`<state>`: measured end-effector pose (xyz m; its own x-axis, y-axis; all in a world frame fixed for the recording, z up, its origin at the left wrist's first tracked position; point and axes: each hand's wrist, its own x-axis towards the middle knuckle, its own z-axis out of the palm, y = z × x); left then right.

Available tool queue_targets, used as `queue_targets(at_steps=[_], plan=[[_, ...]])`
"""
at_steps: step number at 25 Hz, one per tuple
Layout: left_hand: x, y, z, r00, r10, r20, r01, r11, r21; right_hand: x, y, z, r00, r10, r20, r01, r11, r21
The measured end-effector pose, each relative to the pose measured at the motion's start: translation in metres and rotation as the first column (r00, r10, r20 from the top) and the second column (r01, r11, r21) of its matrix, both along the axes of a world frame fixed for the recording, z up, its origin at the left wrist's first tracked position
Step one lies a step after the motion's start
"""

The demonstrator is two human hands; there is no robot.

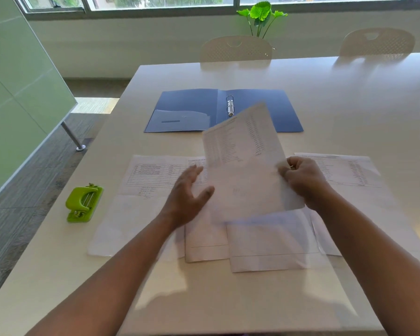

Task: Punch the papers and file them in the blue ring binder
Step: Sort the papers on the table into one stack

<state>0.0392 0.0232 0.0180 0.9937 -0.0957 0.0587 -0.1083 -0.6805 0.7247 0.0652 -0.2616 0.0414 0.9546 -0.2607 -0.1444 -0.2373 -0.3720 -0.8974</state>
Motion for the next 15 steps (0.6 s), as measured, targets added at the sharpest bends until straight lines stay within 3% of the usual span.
queue_targets(at_steps=[3, 9, 13, 15], plan=[[0.007, 0.014, 0.021, 0.991, 0.131, -0.025, -0.133, 0.987, -0.092, -0.001, -0.013, 0.004, 0.999, -0.040, 0.005, 0.039, 0.989, 0.143], [0.004, 0.020, 0.028, 0.966, 0.152, -0.210, -0.135, 0.987, 0.092, -0.012, 0.002, -0.015, 0.998, 0.007, -0.062, 0.008, 0.972, 0.233], [0.004, 0.020, 0.029, 0.947, 0.183, -0.262, -0.174, 0.983, 0.060, -0.015, 0.010, -0.031, 0.998, 0.060, -0.036, -0.055, 0.992, 0.117], [0.005, 0.023, 0.028, 0.961, 0.203, -0.187, -0.170, 0.969, 0.177, -0.015, 0.011, -0.036, 0.996, 0.085, -0.014, -0.084, 0.995, 0.052]])
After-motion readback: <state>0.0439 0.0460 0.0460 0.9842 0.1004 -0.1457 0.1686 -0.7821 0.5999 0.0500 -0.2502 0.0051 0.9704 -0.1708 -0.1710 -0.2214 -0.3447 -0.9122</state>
